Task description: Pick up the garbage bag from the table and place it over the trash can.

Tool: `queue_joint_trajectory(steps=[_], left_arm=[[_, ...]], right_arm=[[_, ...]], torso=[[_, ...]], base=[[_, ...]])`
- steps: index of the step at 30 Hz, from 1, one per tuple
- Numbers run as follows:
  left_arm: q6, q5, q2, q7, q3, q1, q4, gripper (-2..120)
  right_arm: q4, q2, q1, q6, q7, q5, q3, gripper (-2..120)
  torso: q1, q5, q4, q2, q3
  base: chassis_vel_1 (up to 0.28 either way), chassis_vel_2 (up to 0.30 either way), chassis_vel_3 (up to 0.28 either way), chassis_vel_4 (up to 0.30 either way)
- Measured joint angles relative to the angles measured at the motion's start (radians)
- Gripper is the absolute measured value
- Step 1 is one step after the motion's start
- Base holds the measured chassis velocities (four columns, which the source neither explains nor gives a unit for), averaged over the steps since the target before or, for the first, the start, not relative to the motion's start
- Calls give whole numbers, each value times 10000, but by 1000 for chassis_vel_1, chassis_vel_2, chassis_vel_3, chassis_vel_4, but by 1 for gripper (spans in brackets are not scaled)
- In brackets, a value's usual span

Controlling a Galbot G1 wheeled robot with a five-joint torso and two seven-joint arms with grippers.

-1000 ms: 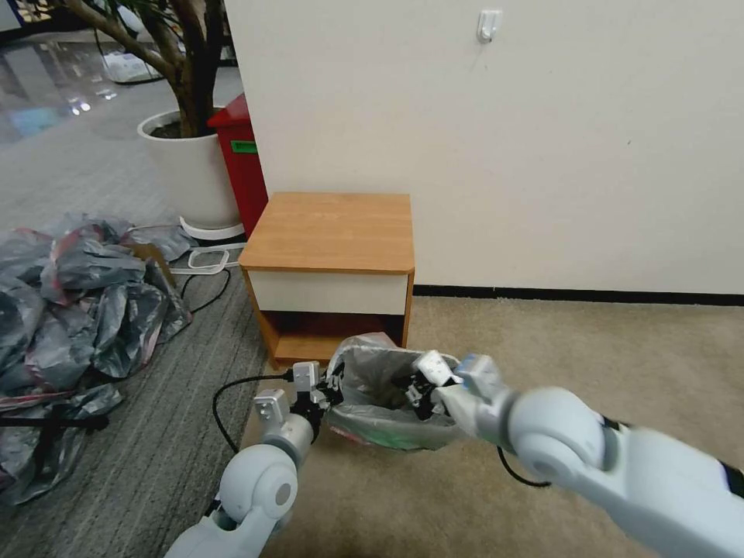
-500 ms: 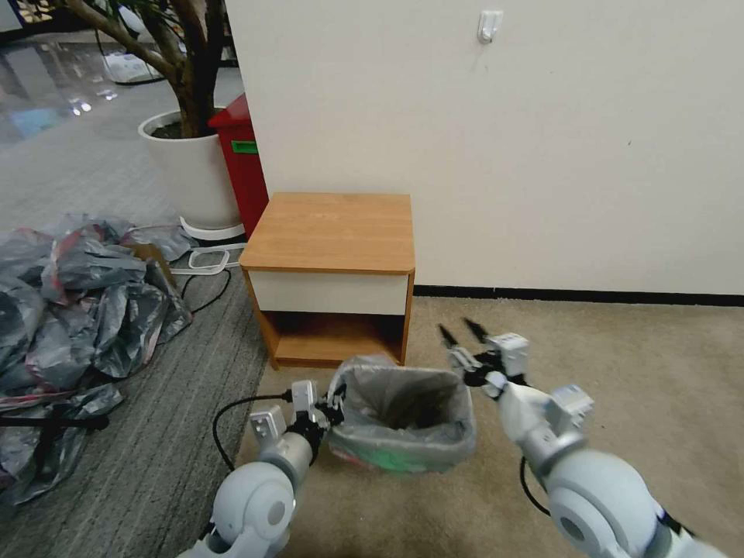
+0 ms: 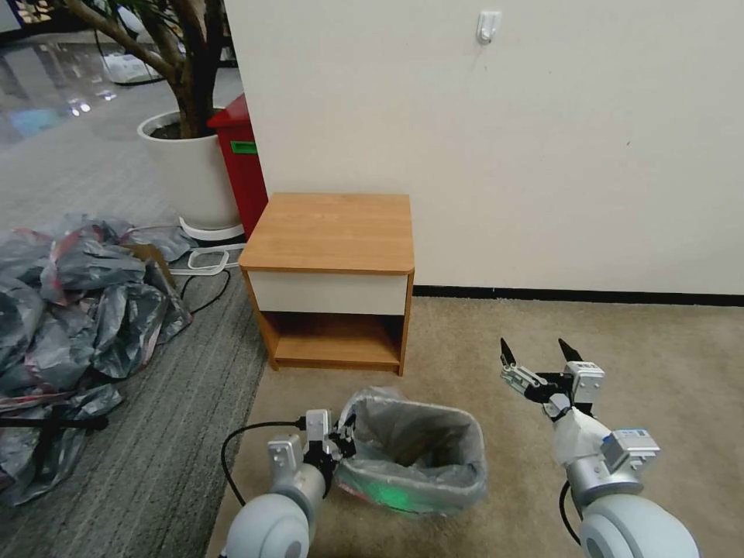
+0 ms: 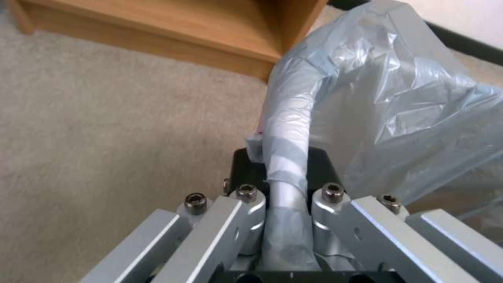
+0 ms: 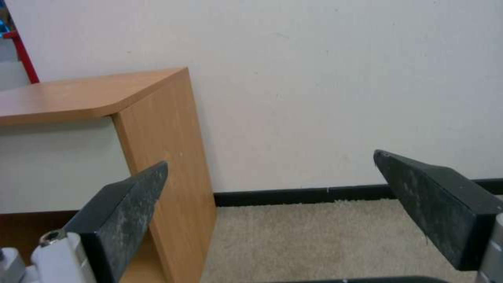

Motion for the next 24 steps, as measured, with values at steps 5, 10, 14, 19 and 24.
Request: queue_joint_trajectory(steps=[5, 10, 14, 19, 24], left_arm=[[-1, 151, -133, -235, -123, 215, -12, 7], [80, 213, -134, -280, -206, 248, -35, 21], [83, 308, -62, -309, -230, 238, -116, 36], [73, 323, 49, -313, -292, 313, -363, 55], [42, 315, 129, -259, -389, 448, -641, 72]], right_arm=[[-14, 12, -11, -33, 11, 25, -35, 100], [-27, 30, -25, -45, 13, 36, -150, 100], [-82, 72, -28, -44, 16, 59, -230, 100], [-100, 222, -128, -30, 18, 58, -352, 100], [-89, 315, -298, 31, 19, 64, -377, 100]], torso=[[0, 0, -1, 0, 0], [0, -1, -1, 0, 1], [0, -1, -2, 0, 1], [0, -1, -1, -2, 1], [0, -1, -1, -2, 1]], base=[[0, 0, 0, 0], [0, 0, 0, 0], [0, 0, 0, 0], [0, 0, 0, 0], [0, 0, 0, 0]])
